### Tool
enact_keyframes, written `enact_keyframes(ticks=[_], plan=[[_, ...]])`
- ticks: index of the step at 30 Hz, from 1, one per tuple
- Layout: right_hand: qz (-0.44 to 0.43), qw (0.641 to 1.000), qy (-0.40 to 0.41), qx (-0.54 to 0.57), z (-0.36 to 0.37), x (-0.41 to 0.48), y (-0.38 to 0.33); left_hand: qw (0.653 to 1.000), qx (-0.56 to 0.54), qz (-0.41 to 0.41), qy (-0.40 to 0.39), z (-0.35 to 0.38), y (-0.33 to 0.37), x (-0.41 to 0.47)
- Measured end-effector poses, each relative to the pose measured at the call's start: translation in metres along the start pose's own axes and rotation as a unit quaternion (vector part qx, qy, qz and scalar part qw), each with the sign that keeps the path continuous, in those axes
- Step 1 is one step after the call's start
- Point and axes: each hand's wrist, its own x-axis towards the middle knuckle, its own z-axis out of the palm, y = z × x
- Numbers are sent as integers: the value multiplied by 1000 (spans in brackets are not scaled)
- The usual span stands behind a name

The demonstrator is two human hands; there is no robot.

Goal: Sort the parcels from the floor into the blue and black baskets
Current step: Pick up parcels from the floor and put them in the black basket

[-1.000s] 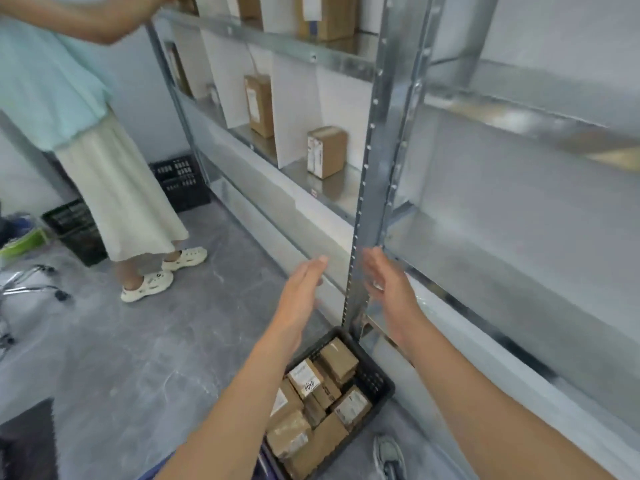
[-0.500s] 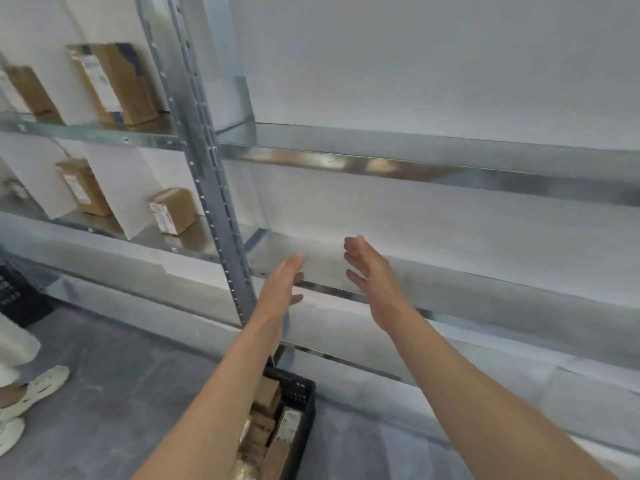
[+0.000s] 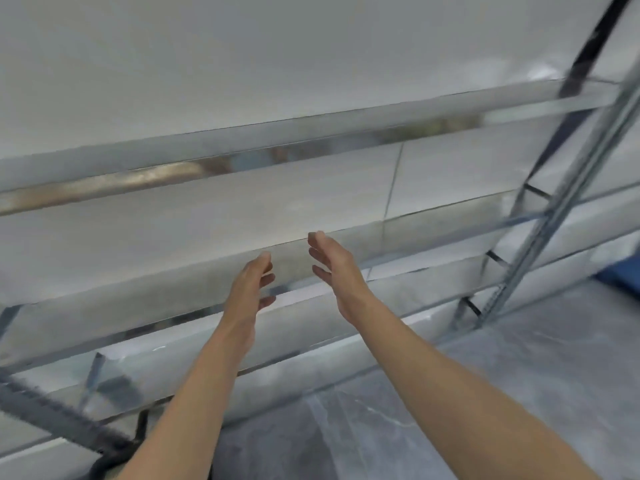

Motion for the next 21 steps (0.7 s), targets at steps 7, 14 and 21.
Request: enact_keyframes(ticks=[7,14,21], plan=[[-6,986,162,29,-116,-37,3,987,43,-15,-153,122,-16,1],[2,940,337,51,-196,-99,16,939,89,-49,-328,218,-43,-24],[8,877,474,76,-240,-180,32,867,124,-74,-477,291,-72,-75]])
